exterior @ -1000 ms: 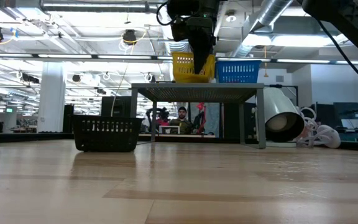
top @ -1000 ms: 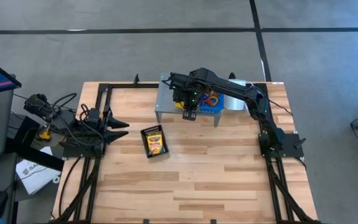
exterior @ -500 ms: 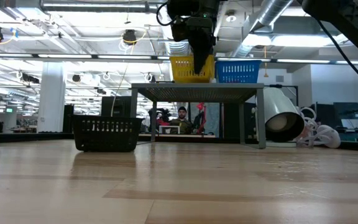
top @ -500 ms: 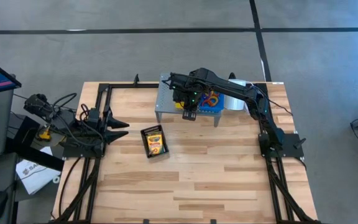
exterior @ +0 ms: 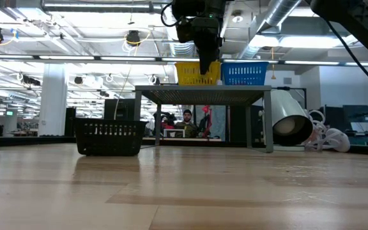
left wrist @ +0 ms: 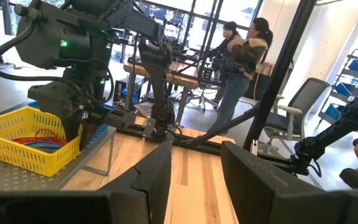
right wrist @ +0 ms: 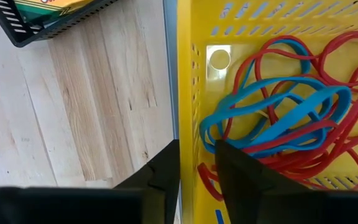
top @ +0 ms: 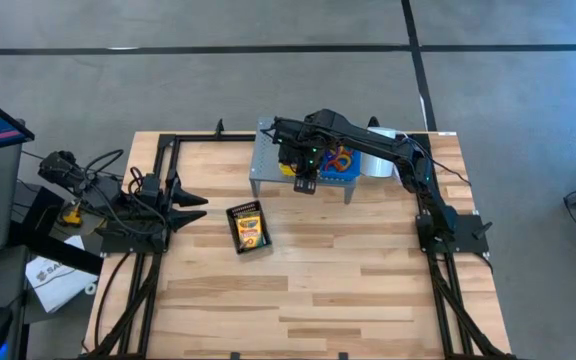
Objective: Pick & Place Office Desk Supplies
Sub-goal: Put the yellow basket on the shelf, then put the black basket on the shelf
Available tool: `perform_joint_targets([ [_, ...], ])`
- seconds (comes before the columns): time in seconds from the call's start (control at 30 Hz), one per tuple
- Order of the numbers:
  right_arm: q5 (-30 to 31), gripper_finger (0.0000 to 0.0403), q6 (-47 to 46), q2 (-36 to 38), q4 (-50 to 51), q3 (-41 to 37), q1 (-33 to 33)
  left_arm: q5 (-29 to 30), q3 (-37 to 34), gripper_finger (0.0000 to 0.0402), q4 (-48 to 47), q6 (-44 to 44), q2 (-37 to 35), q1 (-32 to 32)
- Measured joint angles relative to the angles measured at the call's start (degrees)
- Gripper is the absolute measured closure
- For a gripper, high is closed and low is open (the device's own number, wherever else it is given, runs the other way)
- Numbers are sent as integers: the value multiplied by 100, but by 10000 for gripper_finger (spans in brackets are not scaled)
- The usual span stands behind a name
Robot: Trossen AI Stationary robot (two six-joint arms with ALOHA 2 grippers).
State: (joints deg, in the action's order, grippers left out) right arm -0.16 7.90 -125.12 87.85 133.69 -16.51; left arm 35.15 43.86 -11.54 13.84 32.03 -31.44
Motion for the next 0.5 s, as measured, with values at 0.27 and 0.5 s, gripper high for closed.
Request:
perform_joint_targets([
  [0.27, -223, 288, -76, 0, 25, 0, 4, 1, 0, 266, 1, -5, 0, 0],
  [0.5, -345, 268, -192, 0, 37, 0, 2, 1, 0, 266, -1, -6, 0, 0],
])
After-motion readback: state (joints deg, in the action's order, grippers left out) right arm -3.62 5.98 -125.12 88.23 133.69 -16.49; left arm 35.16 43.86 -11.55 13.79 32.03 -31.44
